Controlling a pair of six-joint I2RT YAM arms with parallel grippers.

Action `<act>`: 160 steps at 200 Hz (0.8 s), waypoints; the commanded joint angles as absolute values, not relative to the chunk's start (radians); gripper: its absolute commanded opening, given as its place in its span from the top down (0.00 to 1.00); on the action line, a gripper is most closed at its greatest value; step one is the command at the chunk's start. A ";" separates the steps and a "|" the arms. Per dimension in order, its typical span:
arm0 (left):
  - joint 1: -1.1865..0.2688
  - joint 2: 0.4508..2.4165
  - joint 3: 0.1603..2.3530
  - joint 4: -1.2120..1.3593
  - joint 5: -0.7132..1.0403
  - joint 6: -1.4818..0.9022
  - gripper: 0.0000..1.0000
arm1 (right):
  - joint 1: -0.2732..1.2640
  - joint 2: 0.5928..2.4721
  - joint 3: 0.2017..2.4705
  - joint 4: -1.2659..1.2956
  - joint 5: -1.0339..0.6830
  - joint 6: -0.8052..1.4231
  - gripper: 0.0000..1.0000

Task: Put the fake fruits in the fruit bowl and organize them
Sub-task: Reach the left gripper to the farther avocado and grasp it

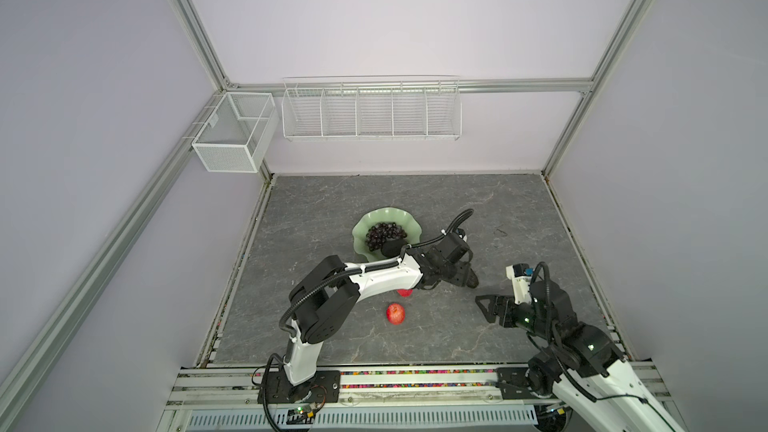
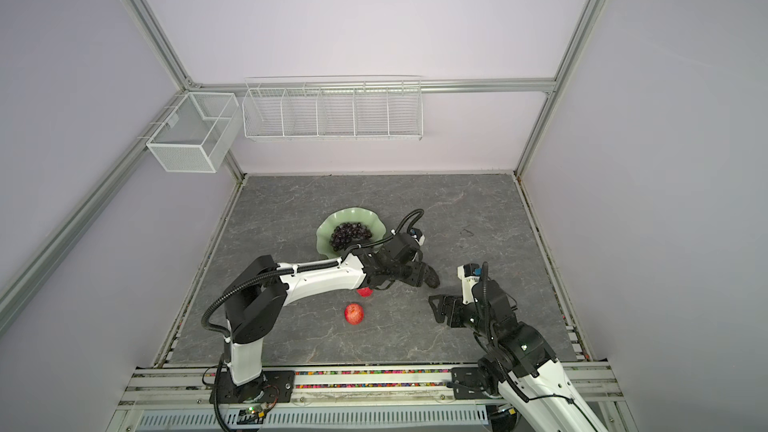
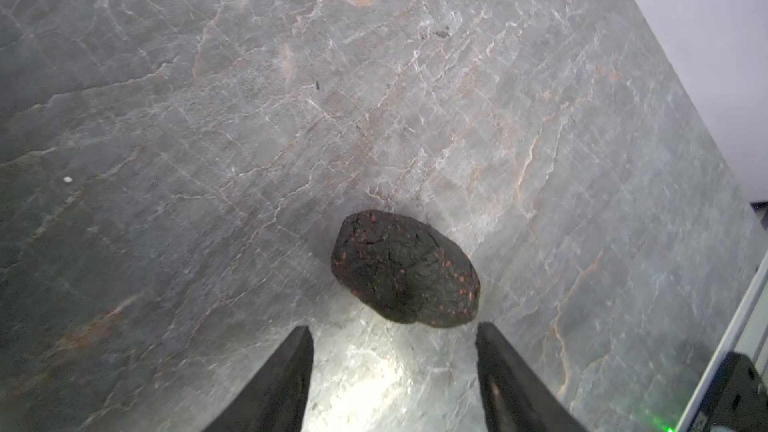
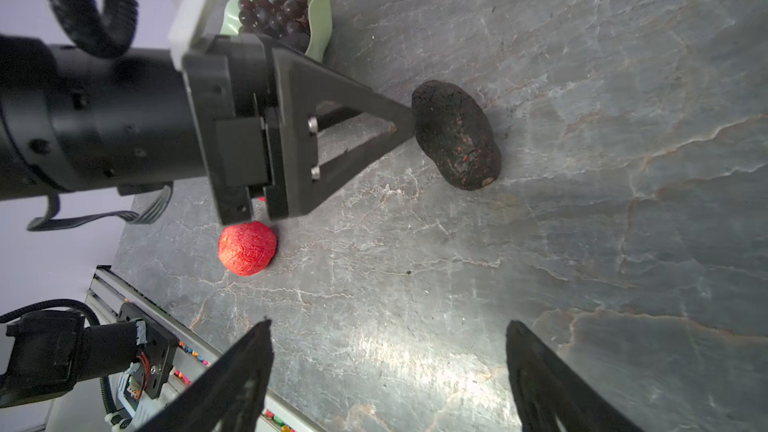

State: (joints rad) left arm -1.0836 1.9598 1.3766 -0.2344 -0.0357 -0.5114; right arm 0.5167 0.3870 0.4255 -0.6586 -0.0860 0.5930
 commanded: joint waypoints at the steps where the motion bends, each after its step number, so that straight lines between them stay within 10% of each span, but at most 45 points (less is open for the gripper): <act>1: -1.101 1.986 1.404 -0.183 -0.085 -0.660 0.36 | 0.514 0.389 0.412 -0.676 -0.126 0.603 0.12; 160: -1.129 2.229 1.658 -0.404 -0.157 -0.711 0.34 | 0.514 0.278 0.399 -0.687 -0.100 0.592 0.11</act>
